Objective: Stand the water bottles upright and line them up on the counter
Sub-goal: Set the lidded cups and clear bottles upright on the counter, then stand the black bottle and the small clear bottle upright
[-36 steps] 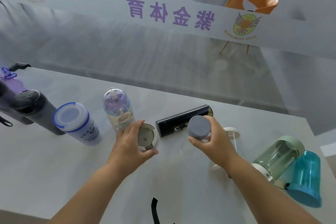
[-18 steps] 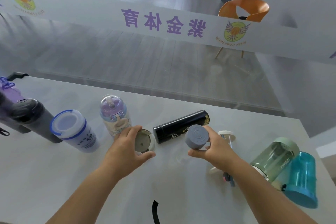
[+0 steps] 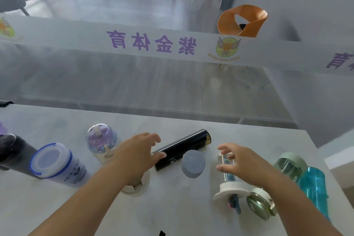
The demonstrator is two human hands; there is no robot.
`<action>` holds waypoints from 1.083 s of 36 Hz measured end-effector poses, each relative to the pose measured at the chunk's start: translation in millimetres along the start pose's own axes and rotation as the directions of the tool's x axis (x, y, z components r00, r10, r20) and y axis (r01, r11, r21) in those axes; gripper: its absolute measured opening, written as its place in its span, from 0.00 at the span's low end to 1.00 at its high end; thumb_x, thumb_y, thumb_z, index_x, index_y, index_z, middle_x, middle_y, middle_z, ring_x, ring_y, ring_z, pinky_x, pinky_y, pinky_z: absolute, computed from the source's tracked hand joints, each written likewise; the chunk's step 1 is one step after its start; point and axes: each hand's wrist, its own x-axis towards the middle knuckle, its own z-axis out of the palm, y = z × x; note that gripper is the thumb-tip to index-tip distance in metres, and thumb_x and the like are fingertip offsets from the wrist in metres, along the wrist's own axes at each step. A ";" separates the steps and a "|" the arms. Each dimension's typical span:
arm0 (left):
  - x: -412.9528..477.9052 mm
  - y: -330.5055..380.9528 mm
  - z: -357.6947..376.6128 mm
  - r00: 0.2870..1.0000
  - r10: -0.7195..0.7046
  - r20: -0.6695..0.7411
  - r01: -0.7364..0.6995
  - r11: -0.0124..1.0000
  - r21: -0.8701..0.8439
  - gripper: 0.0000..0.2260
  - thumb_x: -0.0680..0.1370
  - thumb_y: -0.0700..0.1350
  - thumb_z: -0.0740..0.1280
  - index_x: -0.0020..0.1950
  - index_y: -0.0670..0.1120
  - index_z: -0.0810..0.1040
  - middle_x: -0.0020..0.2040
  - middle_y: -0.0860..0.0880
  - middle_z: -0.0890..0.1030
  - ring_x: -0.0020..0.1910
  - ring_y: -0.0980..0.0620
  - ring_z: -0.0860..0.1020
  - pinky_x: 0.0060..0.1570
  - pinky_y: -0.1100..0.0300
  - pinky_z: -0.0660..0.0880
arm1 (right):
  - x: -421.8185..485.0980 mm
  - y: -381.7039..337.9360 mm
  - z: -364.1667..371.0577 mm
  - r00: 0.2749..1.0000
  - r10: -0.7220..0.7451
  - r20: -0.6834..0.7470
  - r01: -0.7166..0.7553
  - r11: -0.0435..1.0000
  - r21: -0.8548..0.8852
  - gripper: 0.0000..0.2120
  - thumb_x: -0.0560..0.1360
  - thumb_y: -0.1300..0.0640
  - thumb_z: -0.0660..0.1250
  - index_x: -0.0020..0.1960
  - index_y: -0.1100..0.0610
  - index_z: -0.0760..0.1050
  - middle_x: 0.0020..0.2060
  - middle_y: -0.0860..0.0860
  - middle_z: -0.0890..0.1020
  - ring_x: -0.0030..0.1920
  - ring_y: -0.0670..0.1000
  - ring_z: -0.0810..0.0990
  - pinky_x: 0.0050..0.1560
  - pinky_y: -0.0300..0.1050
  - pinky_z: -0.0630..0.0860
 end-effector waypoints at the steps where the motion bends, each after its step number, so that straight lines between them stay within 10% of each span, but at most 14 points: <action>1: 9.7 3.2 -1.2 0.999 0.011 0.052 -0.013 1.000 0.021 0.19 0.74 0.59 0.65 0.61 0.54 0.71 0.57 0.55 0.77 0.54 0.54 0.75 0.55 0.58 0.74 | 1.7 1.0 -1.8 1.000 0.017 -0.007 -0.017 1.000 -0.005 0.27 0.71 0.46 0.72 0.67 0.49 0.69 0.59 0.46 0.77 0.55 0.45 0.76 0.57 0.40 0.73; 18: 118.8 1.8 76.6 0.748 -0.154 0.646 -0.107 0.932 0.346 0.31 0.68 0.54 0.73 0.64 0.42 0.66 0.58 0.43 0.77 0.52 0.44 0.76 0.51 0.51 0.73 | 52.9 7.6 -5.5 0.972 0.233 -0.005 -0.233 0.967 -0.104 0.26 0.74 0.45 0.67 0.70 0.50 0.66 0.65 0.49 0.73 0.61 0.50 0.74 0.61 0.48 0.73; 31: 131.3 -8.1 75.6 0.820 -0.107 0.563 -0.094 0.944 0.317 0.29 0.66 0.52 0.73 0.60 0.44 0.64 0.52 0.44 0.76 0.49 0.43 0.77 0.42 0.53 0.72 | 49.7 33.1 13.1 0.953 0.303 -0.007 -0.303 0.950 -0.081 0.21 0.74 0.45 0.67 0.64 0.51 0.69 0.60 0.48 0.76 0.56 0.50 0.76 0.57 0.48 0.75; 39: 132.3 7.0 26.2 0.970 0.038 0.239 -0.042 0.999 0.009 0.25 0.64 0.54 0.75 0.56 0.51 0.68 0.46 0.51 0.74 0.43 0.48 0.73 0.39 0.58 0.70 | 41.3 39.2 23.8 0.951 0.296 -0.088 -0.302 0.951 -0.072 0.21 0.75 0.44 0.65 0.65 0.50 0.69 0.60 0.47 0.75 0.55 0.50 0.76 0.54 0.44 0.75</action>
